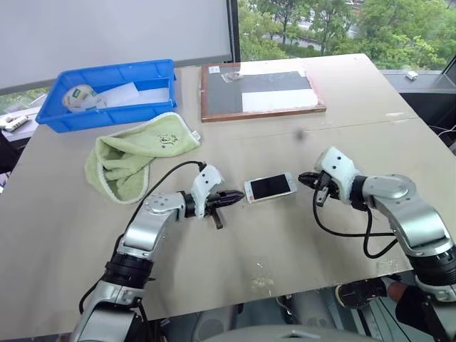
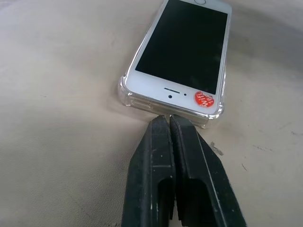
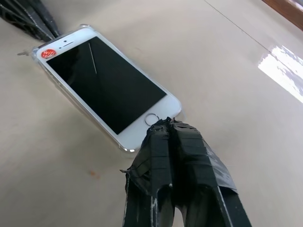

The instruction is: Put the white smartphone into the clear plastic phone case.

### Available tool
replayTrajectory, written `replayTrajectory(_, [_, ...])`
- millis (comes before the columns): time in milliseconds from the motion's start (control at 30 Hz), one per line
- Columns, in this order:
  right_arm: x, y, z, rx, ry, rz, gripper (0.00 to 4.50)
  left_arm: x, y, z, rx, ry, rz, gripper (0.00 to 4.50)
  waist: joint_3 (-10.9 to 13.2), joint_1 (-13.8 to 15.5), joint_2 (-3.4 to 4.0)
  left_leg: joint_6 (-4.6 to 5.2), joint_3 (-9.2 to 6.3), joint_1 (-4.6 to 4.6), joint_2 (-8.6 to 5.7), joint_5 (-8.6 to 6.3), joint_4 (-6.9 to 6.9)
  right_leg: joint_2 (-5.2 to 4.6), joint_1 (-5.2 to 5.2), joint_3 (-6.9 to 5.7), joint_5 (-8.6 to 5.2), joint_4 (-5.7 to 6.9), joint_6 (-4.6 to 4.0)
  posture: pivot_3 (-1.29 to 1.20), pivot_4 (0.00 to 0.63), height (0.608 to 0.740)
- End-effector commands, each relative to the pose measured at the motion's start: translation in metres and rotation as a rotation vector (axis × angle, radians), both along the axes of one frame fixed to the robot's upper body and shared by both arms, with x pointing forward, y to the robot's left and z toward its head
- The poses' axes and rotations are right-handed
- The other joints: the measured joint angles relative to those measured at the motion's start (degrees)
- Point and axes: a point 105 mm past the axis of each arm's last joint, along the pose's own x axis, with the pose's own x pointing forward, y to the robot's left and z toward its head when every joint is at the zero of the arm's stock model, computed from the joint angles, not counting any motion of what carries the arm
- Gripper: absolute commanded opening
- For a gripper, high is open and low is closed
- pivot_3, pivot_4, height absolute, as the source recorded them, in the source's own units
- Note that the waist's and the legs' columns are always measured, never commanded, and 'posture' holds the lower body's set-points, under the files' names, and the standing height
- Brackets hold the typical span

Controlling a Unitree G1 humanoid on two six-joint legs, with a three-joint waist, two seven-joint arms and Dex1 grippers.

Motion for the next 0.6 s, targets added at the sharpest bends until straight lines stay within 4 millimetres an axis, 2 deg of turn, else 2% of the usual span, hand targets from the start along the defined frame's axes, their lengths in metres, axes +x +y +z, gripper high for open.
replayTrajectory(33, [-0.003,-0.001,0.007,-0.005,-0.033,0.008,0.00,-0.005,-0.004,0.007,-0.041,0.008,-0.035,0.08,0.0,0.0,0.00,0.00,0.01,0.00,0.00,0.00,0.00,0.00,0.00,0.00,0.00,0.00,0.00,0.00,0.150,0.740])
replayTrajectory(433, [0.006,0.007,-0.018,-0.134,-0.020,0.055,0.00,-0.003,-0.007,0.009,-0.041,0.021,-0.049,0.08,0.0,0.0,-0.01,0.00,0.12,0.00,0.00,0.00,0.01,0.00,0.00,-0.01,0.00,0.00,0.00,0.00,0.150,0.740])
replayTrajectory(600, [0.000,0.026,-0.020,-0.101,-0.003,0.141,0.00,0.002,-0.008,0.011,-0.043,0.022,-0.042,0.08,0.0,0.0,-0.02,0.00,0.12,-0.02,0.00,0.00,0.00,0.00,-0.01,-0.02,0.00,0.00,0.00,0.00,0.150,0.740])
